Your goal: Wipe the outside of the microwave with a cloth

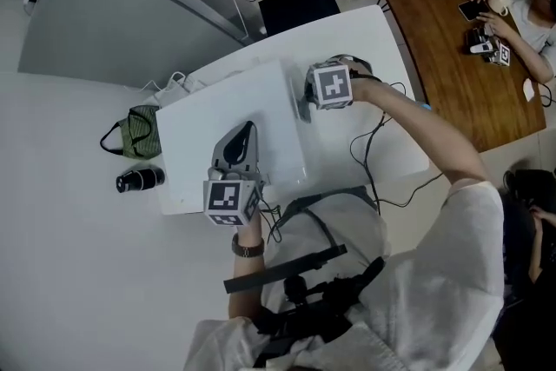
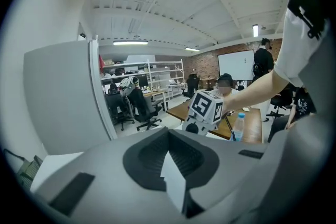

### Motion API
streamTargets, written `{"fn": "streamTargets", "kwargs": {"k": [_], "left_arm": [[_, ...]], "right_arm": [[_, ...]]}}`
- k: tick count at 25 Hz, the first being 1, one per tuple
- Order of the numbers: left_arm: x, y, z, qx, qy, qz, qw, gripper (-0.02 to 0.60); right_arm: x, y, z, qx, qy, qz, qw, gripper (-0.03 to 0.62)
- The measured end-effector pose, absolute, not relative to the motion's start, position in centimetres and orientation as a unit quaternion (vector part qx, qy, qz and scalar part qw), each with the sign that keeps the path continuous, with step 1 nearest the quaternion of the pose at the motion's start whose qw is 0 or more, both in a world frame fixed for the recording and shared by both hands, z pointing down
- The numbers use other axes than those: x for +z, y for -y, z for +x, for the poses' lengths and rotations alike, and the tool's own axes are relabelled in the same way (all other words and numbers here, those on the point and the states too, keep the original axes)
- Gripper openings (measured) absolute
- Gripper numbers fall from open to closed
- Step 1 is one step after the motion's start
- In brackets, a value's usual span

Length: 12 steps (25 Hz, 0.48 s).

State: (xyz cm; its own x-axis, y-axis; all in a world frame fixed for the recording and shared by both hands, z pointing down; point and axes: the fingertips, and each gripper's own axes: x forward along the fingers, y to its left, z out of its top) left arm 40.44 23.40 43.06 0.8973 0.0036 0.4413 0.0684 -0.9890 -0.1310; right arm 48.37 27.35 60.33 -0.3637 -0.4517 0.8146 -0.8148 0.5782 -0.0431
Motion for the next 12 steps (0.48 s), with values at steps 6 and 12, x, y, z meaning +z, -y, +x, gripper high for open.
{"fn": "streamTargets", "kwargs": {"k": [6,12], "left_arm": [[42.2,-22.0,41.0,-0.208,0.001,-0.978,0.033,0.028],[42.4,-21.8,42.2,-0.213,0.000,-0.976,0.044,0.028]], "right_arm": [[61.0,-23.6,55.7,0.237,0.744,0.489,0.389,0.021],[61.1,-21.9,61.9,0.199,0.654,0.596,0.421,0.021]]}}
